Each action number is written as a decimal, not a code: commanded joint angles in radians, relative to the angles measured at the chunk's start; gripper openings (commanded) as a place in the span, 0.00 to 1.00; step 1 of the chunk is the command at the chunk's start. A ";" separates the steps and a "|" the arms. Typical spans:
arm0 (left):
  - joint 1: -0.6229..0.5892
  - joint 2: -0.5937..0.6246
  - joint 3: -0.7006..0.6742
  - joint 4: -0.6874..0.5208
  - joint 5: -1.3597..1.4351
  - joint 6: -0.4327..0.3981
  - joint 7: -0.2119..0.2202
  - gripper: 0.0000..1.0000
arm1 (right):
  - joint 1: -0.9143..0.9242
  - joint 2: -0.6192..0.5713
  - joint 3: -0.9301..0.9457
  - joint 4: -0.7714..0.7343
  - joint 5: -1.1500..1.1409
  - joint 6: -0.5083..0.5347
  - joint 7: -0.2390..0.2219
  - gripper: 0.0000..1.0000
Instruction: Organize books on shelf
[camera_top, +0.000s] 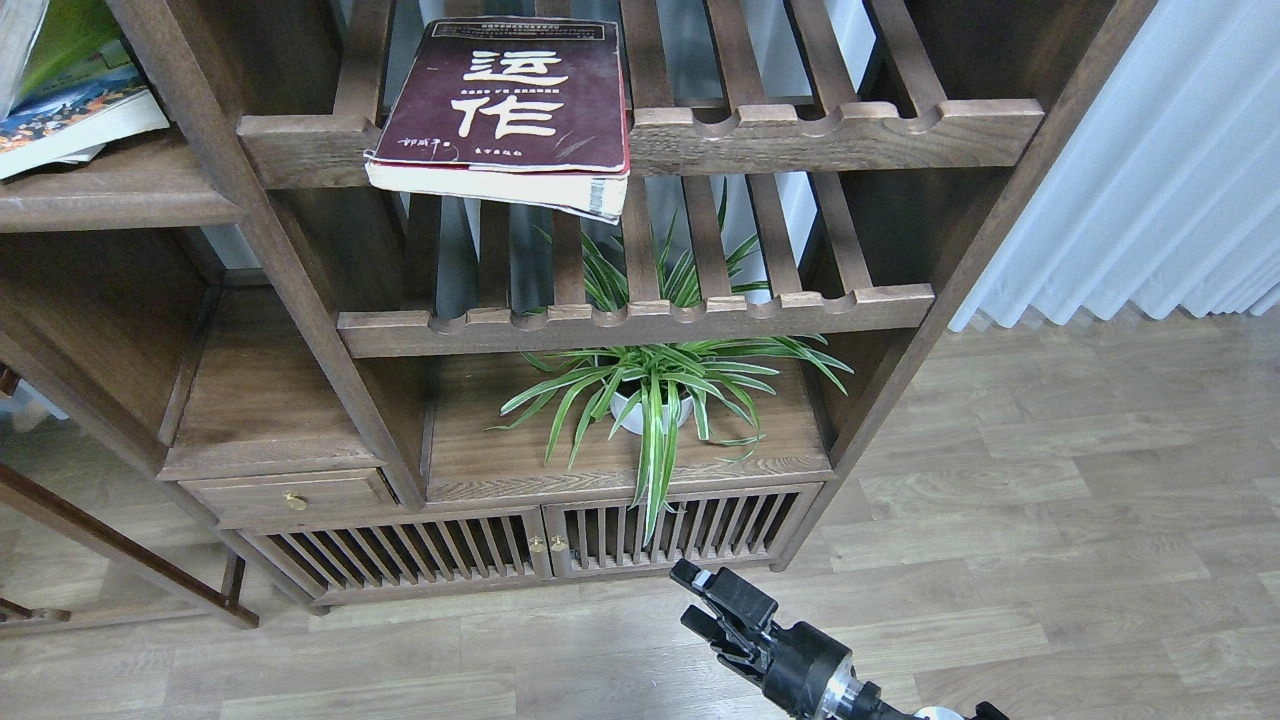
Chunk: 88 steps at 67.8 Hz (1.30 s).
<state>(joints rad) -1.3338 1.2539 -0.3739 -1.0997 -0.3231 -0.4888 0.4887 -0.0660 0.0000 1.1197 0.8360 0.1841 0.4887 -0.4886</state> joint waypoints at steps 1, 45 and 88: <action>0.013 0.027 0.052 -0.031 -0.001 0.000 0.000 0.94 | -0.001 0.000 0.000 0.000 0.003 0.000 0.000 1.00; 0.631 -0.169 0.138 -0.011 -0.019 0.000 -0.024 0.98 | 0.026 0.000 0.014 0.009 0.006 0.000 0.000 1.00; 1.050 -0.995 -0.046 0.478 -0.157 0.000 -0.246 0.99 | 0.069 0.000 0.052 0.438 0.002 -0.030 0.000 0.99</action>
<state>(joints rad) -0.3228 0.3513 -0.4170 -0.6953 -0.4768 -0.4887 0.2424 0.0024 0.0000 1.1520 1.1563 0.1897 0.4887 -0.4887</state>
